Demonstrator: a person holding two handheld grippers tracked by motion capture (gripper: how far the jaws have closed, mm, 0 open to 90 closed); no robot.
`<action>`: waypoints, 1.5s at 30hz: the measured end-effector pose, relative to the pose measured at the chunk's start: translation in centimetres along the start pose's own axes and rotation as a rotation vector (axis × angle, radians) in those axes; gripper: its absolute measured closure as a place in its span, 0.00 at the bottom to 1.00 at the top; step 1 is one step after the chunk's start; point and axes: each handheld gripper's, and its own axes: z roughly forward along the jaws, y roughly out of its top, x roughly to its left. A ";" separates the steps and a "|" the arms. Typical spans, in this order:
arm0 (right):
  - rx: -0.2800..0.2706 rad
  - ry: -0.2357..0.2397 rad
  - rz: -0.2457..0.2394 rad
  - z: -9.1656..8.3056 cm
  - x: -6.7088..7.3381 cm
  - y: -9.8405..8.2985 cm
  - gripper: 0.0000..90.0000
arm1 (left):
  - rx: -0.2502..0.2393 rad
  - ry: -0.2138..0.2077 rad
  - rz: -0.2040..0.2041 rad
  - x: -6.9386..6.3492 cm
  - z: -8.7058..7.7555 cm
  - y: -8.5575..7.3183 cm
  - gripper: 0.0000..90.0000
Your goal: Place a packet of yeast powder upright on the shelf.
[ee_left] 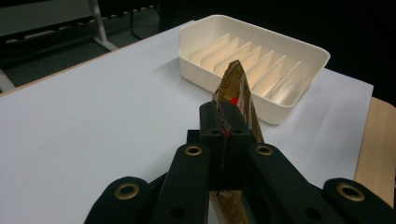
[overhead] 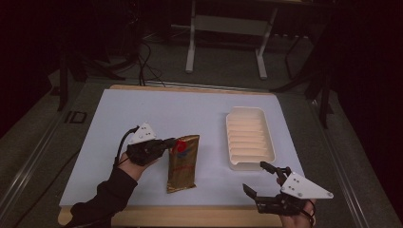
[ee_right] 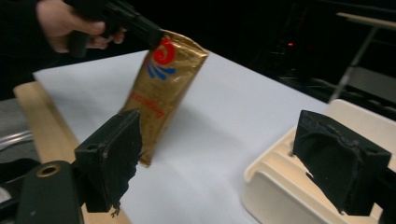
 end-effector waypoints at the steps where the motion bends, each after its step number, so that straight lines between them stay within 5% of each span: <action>1: 0.004 -0.001 -0.004 -0.1 0.1 0.1 0.19 | -0.004 -0.006 0.000 -0.1 -0.1 0.1 1.00; 11: -0.025 -0.026 -0.058 -0.2 -0.1 0.7 0.19 | -0.024 -0.065 0.020 -1.2 -0.9 1.1 1.00; 18: -0.006 -0.018 0.037 -0.5 -0.9 1.6 0.12 | -0.040 -0.079 0.032 -1.4 -1.3 1.7 1.00; 26: -0.019 -0.022 0.027 -0.1 -1.0 2.3 0.11 | -0.065 -0.108 0.068 -2.2 -1.8 3.1 1.00; 29: -0.026 0.002 0.019 0.7 -1.2 3.1 0.11 | -0.082 -0.157 0.110 -3.1 -1.9 4.1 1.00; 32: -0.021 0.024 0.017 1.2 -1.4 3.6 0.12 | -0.087 -0.163 0.126 -3.5 -2.0 4.4 1.00; 45: -0.017 0.114 0.016 4.1 -2.4 5.3 0.15 | -0.136 -0.241 0.153 -5.4 -2.0 6.1 1.00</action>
